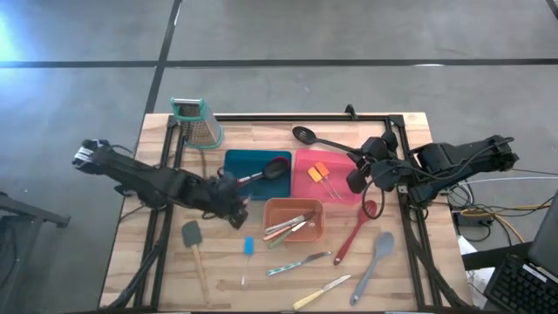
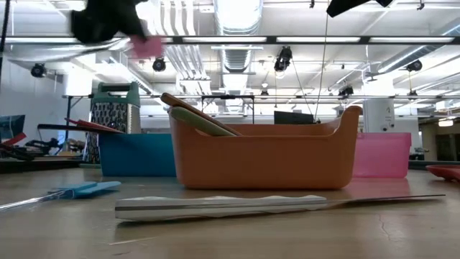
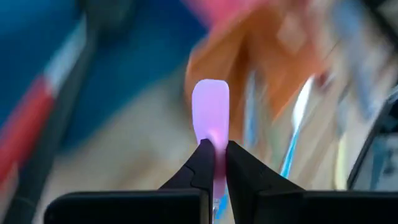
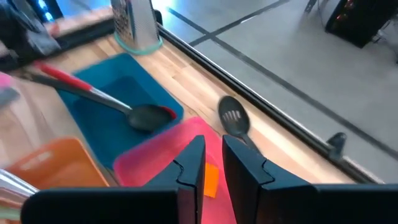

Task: Pick & Place Kitchen Items
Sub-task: Put the pink spatula into the red bin

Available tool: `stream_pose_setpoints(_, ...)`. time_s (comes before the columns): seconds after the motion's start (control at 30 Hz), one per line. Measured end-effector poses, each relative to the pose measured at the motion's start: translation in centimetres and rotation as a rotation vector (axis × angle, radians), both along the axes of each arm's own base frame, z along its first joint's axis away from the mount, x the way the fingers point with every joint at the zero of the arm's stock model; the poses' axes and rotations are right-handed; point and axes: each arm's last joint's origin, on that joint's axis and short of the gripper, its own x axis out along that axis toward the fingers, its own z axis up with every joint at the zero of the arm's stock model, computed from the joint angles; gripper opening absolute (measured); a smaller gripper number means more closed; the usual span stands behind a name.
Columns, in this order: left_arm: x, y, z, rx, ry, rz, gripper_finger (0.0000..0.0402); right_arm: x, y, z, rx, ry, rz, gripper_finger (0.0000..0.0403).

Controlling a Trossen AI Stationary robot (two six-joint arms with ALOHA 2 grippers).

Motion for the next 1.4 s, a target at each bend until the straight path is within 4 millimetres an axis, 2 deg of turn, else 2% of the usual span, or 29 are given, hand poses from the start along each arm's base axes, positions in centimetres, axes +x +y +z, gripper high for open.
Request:
stream_pose_setpoints(0.17,1.1,1.2,3.5,0.243,-0.351,-0.079,0.0023,0.8,0.3,0.7,0.093,-0.157,-0.022,0.0048)
stream_pose_setpoints(0.27,2.3,2.4,5.0,0.345,-0.497,-0.094,0.0023,1.5,0.7,1.4,0.134,-0.192,0.113,0.005)
stream_pose_setpoints(0.43,4.1,5.1,7.1,0.4,-0.754,-0.167,0.0023,2.5,1.4,2.6,0.172,-0.294,0.301,0.0049)
stream_pose_setpoints(0.63,5.8,8.1,8.5,0.426,-1.037,-0.239,0.0023,2.9,1.6,3.5,0.153,-0.375,0.352,0.0064)
stream_pose_setpoints(0.77,7.3,9.6,8.2,0.439,-1.115,-0.26,0.0023,3.0,1.6,3.7,0.145,-0.393,0.364,0.0082)
stream_pose_setpoints(0.93,9.7,10.5,8.2,0.404,-1.133,-0.337,0.0023,3.1,1.6,3.6,0.148,-0.393,0.362,0.0111)
stream_pose_setpoints(1.2,13.2,11.0,10.4,0.421,-1.207,-0.464,0.0023,3.1,1.6,3.5,0.147,-0.388,0.361,0.0148)
stream_pose_setpoints(1.4,15.6,11.6,11.2,0.42,-1.236,-0.533,0.0023,3.1,1.6,3.4,0.146,-0.389,0.36,0.0148)
